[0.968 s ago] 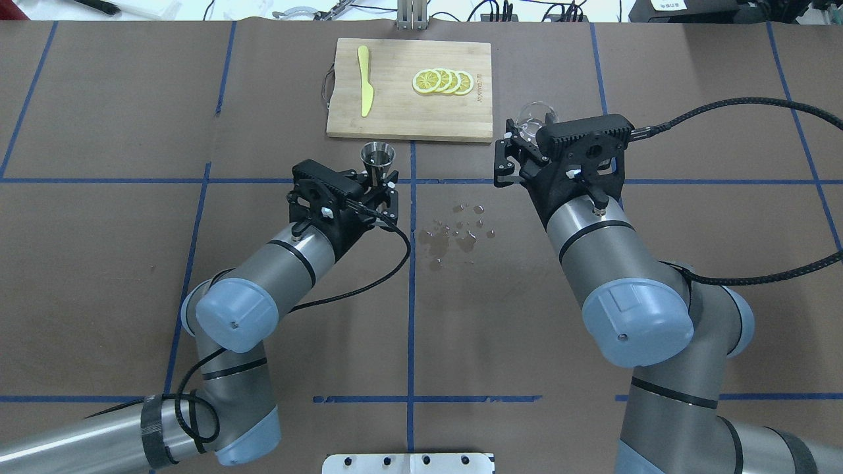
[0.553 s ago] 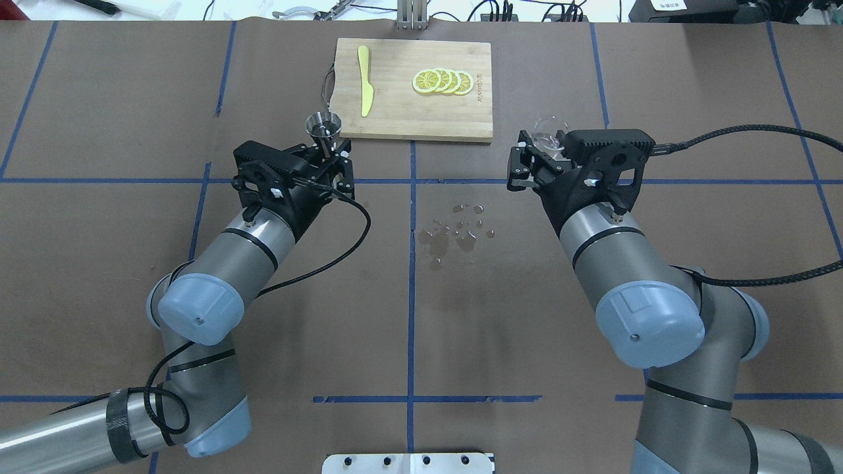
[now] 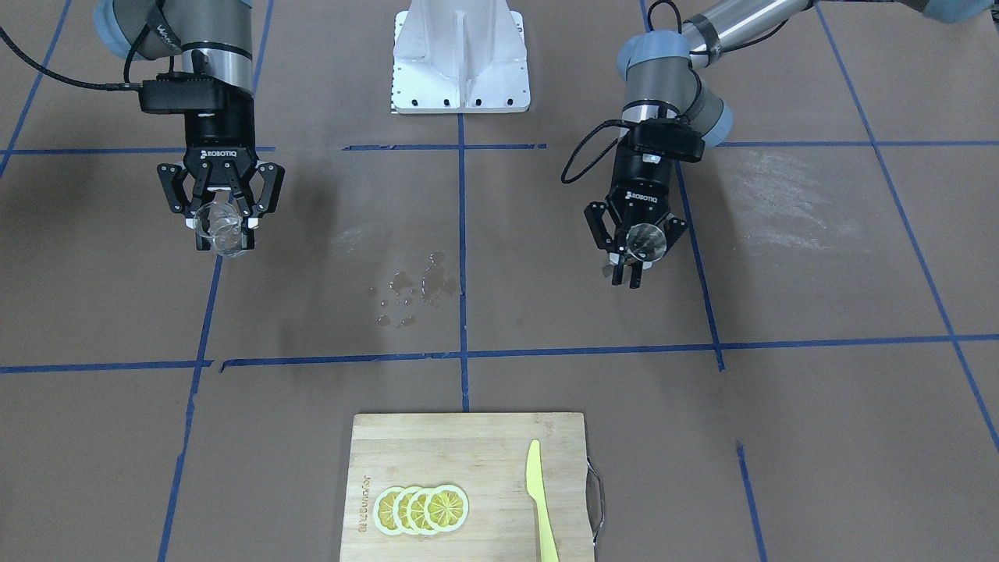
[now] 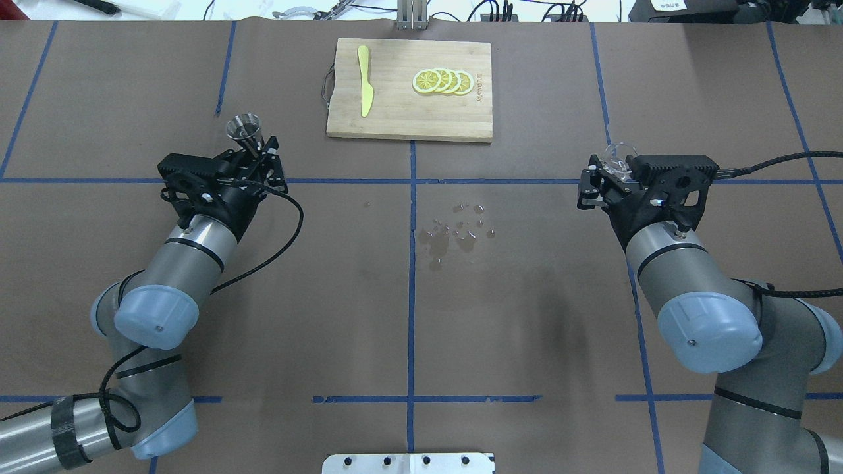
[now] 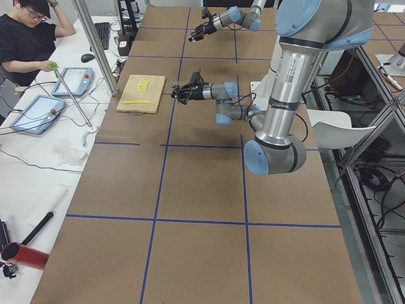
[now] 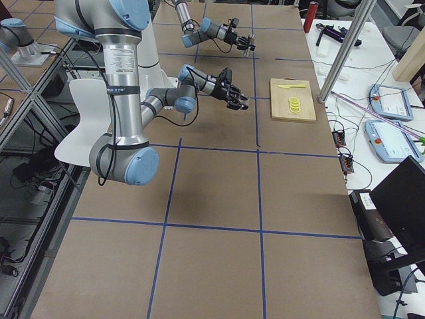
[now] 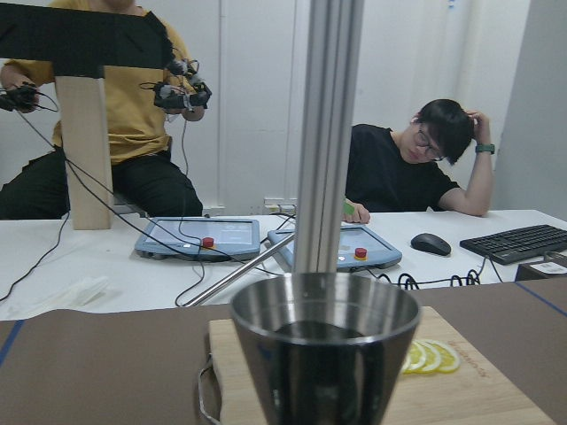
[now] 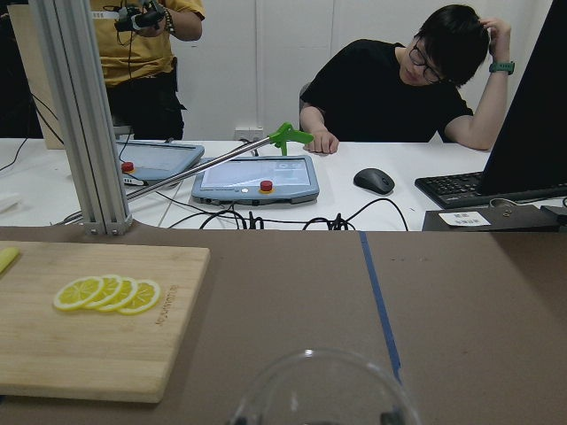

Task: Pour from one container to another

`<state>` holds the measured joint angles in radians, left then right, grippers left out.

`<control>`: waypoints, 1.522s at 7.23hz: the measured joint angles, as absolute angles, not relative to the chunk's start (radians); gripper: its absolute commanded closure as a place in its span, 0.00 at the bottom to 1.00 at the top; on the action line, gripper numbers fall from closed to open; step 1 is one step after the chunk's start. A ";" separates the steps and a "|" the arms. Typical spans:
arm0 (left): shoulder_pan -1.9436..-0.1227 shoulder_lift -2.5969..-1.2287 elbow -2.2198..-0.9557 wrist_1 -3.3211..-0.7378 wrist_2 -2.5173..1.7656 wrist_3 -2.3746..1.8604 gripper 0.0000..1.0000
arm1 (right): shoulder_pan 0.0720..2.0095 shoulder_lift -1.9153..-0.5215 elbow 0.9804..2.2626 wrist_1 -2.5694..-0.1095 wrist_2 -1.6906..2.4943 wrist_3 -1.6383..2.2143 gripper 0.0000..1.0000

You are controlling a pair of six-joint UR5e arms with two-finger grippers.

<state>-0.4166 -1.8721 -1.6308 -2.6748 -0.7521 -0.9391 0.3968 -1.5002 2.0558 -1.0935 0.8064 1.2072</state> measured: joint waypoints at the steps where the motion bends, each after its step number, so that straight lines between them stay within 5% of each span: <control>1: -0.422 -1.823 -1.639 -2.674 -0.740 -0.989 1.00 | 0.397 -1.528 2.061 -1.093 0.806 1.233 1.00; 5: -0.425 -1.621 -1.683 -2.673 -0.579 -1.114 1.00 | 0.392 -1.615 2.072 -1.088 0.799 1.299 1.00; 11: -0.366 -1.580 -1.580 -2.669 -0.431 -1.316 1.00 | 0.284 -1.724 2.047 -0.975 0.680 1.430 1.00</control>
<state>-0.3655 -1.5801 -1.5804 -2.6693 -0.4309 -1.3158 0.2837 -1.7240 2.0474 -0.9747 0.6799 1.4303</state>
